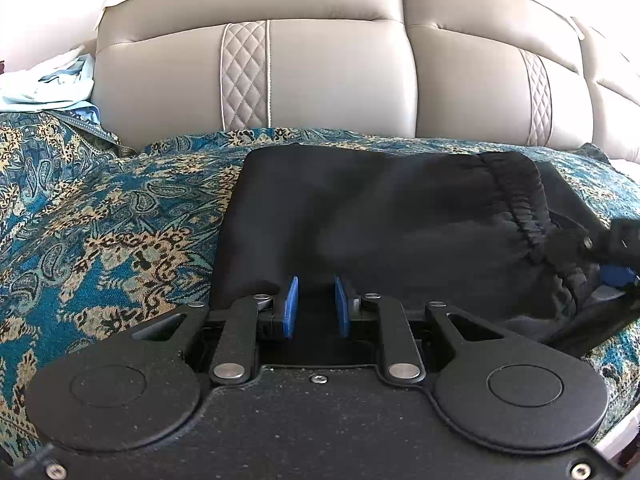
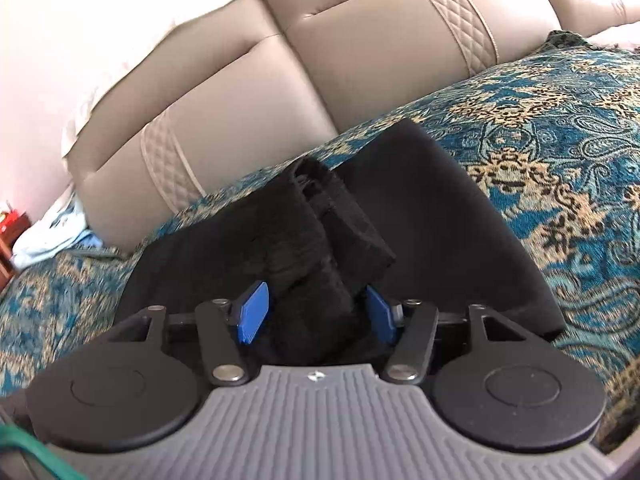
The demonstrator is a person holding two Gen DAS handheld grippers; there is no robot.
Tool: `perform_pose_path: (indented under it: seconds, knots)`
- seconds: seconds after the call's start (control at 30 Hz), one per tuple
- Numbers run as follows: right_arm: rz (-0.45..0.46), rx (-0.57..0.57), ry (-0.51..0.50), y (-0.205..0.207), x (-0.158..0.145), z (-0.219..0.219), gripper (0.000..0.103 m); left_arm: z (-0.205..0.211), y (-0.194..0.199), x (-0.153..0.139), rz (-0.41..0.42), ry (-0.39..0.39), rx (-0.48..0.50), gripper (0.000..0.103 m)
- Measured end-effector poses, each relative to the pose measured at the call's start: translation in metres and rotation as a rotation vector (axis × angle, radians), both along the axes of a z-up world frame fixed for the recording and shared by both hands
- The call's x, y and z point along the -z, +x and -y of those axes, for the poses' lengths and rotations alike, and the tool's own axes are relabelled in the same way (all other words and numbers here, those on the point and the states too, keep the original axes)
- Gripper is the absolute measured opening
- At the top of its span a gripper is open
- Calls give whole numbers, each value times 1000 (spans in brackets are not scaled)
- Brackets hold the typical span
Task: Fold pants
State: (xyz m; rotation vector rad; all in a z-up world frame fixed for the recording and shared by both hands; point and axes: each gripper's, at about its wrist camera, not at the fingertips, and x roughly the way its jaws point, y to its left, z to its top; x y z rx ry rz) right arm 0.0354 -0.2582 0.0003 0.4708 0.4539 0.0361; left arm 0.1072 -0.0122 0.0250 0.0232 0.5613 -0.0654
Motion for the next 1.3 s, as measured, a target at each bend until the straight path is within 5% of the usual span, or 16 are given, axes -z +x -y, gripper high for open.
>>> perform_pose_path:
  seconds: [0.17,0.3,0.47,0.63,0.77,1.3]
  knots:
    - [22,51,-43,26,-1,-7,69,1,-1,2,13,4,6,20]
    - [10,89,-103,39,-5,-16,35,0,2,-1,-9,-1,18,22]
    - [45,172,-99,29,-11,-13,26,-6,7,-7,-30,-42,13,22]
    - [121,286,-318,5,-16,-22,26,0,5,-9,-12,-15,26,22]
    - [95,340,-410,-4,-11,-15,26,5,2,-5,-18,-9,44,24]
    - [52,335,-481,-17,-1,-6,32,14,-3,-3,-15,32,69,27]
